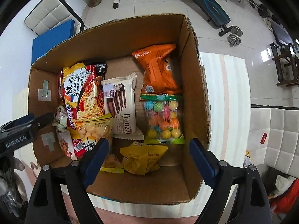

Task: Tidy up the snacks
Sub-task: 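Move both tools back toward the red strip pack and orange bag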

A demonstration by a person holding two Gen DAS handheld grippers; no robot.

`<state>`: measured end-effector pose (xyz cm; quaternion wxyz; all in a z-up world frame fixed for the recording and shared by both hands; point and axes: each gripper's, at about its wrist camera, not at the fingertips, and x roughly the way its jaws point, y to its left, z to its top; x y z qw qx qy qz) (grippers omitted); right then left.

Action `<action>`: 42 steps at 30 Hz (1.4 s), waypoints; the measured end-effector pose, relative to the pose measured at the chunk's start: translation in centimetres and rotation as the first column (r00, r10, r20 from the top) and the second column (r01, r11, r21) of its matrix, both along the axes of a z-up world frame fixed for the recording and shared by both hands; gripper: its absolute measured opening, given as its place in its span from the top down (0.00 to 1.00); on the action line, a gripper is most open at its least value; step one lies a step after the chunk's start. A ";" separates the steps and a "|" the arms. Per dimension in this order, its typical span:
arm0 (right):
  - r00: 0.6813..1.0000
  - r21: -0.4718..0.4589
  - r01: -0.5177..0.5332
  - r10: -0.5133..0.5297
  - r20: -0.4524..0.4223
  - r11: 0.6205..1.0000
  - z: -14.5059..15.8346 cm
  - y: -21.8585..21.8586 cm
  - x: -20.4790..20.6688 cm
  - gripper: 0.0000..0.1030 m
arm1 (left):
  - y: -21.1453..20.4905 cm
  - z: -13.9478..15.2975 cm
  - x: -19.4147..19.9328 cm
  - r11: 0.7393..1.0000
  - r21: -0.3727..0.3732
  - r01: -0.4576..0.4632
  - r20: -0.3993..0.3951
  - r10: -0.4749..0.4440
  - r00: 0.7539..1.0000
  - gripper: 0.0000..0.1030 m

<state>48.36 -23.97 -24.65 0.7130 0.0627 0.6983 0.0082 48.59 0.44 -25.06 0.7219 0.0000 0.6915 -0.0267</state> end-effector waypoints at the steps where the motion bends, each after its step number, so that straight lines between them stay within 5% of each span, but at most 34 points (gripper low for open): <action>1: 1.000 0.000 0.000 0.000 0.006 1.000 0.2 0.1 -0.3 0.10 | -0.2 0.3 -0.3 1.000 -0.007 0.008 0.011 -0.008 1.000 0.07; 15: 0.984 -0.048 -0.018 0.026 0.174 0.999 4.0 2.0 -7.0 0.07 | -1.6 4.7 -8.1 1.000 -0.020 0.011 0.198 -0.007 0.980 0.04; 33: 0.930 -0.071 -0.010 0.035 0.366 0.997 10.0 0.9 -17.0 0.06 | -2.9 10.8 -19.1 0.999 -0.020 -0.026 0.426 0.032 0.904 0.03; 42: 0.925 0.014 -0.014 0.007 0.380 1.000 10.3 0.7 -19.9 0.06 | -2.6 11.4 -22.6 0.998 -0.038 -0.046 0.497 0.059 0.866 0.03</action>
